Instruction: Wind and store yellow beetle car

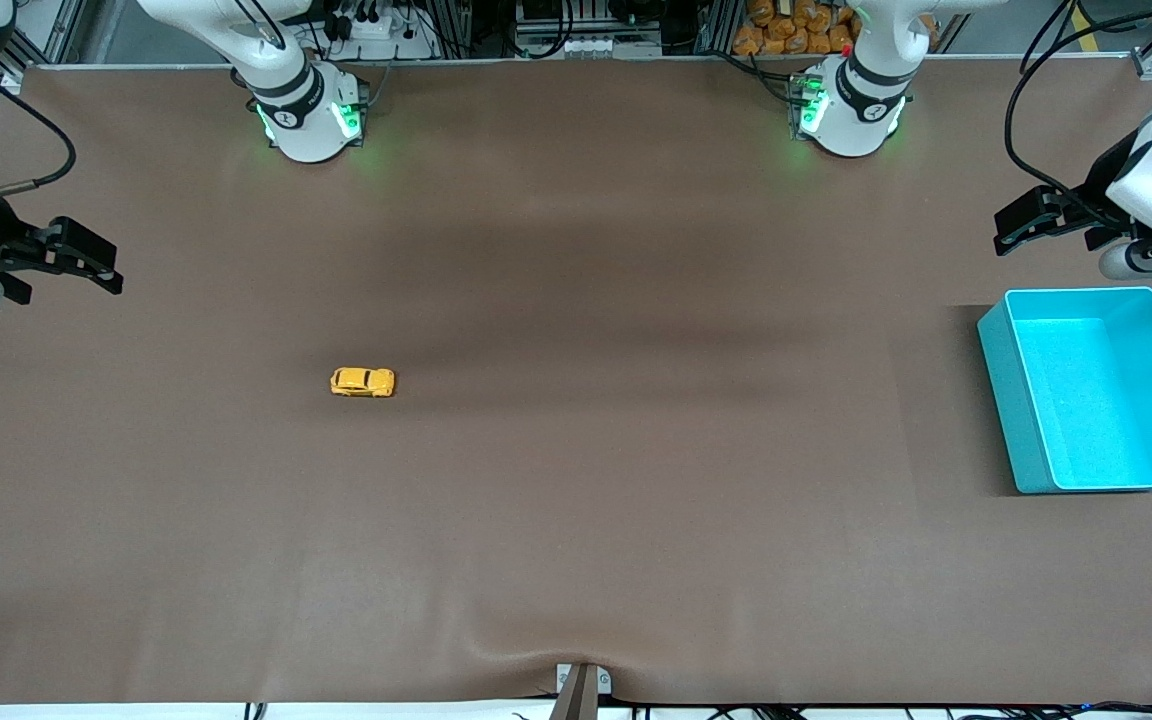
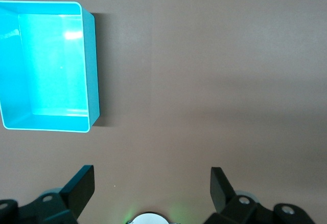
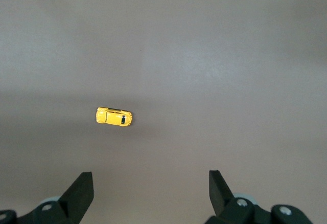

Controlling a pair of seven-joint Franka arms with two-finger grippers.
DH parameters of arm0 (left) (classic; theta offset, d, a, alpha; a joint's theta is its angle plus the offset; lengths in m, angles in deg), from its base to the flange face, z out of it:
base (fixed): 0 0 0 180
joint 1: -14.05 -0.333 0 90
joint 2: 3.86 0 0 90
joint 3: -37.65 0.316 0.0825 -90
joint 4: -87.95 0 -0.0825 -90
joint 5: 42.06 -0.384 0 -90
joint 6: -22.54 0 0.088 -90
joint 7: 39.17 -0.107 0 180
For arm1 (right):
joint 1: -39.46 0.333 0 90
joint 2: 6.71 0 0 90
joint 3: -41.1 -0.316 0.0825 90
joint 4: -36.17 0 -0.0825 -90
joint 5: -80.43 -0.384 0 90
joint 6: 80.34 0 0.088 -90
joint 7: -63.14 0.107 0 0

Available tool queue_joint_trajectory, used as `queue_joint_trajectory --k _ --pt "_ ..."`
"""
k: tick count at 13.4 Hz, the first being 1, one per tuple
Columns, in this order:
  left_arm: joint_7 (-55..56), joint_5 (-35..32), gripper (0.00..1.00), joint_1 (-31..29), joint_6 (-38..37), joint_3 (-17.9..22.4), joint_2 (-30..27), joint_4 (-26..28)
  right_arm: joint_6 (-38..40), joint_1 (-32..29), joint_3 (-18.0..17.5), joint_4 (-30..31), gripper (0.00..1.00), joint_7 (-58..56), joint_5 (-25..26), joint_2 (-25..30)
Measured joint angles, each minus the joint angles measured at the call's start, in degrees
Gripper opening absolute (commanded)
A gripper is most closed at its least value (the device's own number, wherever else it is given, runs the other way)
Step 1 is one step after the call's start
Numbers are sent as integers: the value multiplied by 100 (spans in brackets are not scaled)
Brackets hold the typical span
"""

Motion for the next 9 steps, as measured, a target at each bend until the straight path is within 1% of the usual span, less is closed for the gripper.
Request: queue_joint_trajectory --k 3,9 --pt "0 0 100 0 0 0 0 0 -143 20 -7 -2 100 0 4 0" --pt "0 0 100 0 0 0 0 0 -181 21 15 -11 100 0 7 0"
